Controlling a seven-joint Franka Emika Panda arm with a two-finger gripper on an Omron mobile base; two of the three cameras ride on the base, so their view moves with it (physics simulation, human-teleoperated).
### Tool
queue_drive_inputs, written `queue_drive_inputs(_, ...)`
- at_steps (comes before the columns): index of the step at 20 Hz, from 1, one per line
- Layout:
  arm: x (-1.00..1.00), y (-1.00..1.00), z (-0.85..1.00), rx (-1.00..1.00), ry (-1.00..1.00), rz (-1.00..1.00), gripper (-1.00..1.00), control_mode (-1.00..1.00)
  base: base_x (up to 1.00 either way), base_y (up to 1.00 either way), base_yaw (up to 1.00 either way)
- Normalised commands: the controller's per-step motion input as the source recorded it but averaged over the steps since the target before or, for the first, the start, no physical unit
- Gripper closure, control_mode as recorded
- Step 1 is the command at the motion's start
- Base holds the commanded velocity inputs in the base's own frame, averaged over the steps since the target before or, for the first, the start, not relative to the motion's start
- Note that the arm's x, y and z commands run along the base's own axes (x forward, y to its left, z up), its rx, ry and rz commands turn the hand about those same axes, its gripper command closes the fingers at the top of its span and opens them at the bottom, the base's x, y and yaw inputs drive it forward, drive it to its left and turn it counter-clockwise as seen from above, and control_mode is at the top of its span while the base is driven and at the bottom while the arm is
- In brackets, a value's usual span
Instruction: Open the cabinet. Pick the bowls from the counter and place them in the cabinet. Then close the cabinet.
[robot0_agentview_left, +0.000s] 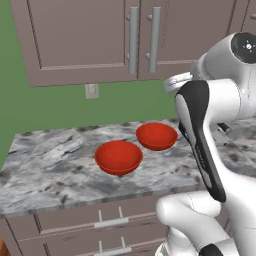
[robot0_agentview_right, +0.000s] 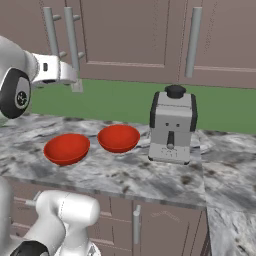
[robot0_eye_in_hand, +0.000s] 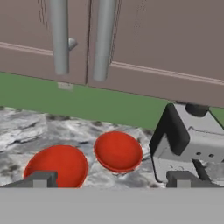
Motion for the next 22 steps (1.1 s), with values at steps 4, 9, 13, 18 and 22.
queue_drive_inputs(4,0.00,0.10,0.73,-0.02,-0.02,0.00,-1.00,-1.00,0.00,0.00,0.00)
queue_drive_inputs(9,0.00,0.16,0.45,0.00,-0.08,0.00,-1.00,-1.00,0.00,0.00,0.00)
queue_drive_inputs(13,0.10,0.26,0.02,-0.03,-0.28,0.00,-1.00,-1.00,0.00,0.00,0.00)
queue_drive_inputs(18,0.15,0.15,-0.06,0.00,-0.29,0.02,-1.00,-1.00,0.00,0.00,0.00)
queue_drive_inputs(22,0.35,0.06,-0.28,0.00,-0.23,0.03,-1.00,-1.00,0.00,0.00,0.00)
